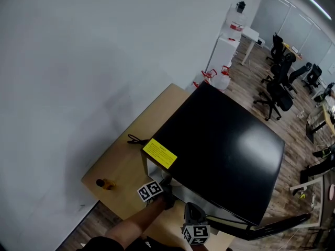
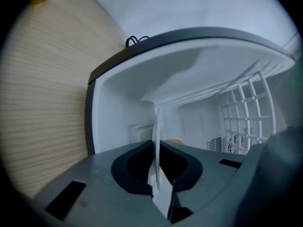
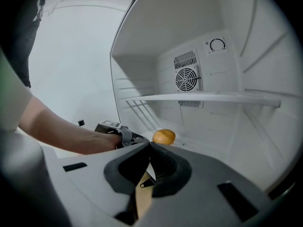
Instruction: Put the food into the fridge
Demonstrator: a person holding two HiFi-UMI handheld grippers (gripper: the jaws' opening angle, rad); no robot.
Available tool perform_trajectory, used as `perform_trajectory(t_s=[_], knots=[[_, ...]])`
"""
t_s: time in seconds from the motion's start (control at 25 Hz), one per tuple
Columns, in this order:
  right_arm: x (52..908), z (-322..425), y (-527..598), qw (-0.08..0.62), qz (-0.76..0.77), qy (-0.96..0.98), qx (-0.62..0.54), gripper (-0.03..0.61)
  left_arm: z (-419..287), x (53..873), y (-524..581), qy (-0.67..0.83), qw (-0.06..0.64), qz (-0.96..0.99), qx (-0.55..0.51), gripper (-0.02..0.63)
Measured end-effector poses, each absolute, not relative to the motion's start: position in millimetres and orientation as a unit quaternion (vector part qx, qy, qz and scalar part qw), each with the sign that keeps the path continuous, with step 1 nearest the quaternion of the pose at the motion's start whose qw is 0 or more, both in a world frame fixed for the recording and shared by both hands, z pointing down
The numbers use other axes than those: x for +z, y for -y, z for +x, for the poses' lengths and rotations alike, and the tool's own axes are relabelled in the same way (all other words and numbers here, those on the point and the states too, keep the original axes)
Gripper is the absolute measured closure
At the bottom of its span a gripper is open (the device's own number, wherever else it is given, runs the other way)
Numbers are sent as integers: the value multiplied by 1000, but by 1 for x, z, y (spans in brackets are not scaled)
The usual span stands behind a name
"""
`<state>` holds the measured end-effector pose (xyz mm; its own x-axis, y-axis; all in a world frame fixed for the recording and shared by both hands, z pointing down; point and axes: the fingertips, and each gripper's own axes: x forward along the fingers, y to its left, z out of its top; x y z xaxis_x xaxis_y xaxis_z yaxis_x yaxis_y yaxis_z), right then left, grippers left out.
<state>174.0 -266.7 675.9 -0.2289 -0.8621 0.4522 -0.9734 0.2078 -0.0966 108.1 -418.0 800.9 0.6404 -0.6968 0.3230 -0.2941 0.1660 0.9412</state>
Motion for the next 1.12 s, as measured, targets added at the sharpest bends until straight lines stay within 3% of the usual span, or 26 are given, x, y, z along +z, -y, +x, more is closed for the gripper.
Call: perform_trajectory(t_s=[0.6,0.8,1.12], knots=[[664,175,262,129,592,777,171,518,126,804,421,441,598,669,-2,578],[661,172,264,121,584,785,168,518,124,804,426,452,567,688,39,545],[659,175,264,118,580,788,171,518,132,800,428,457,452,754,137,447]])
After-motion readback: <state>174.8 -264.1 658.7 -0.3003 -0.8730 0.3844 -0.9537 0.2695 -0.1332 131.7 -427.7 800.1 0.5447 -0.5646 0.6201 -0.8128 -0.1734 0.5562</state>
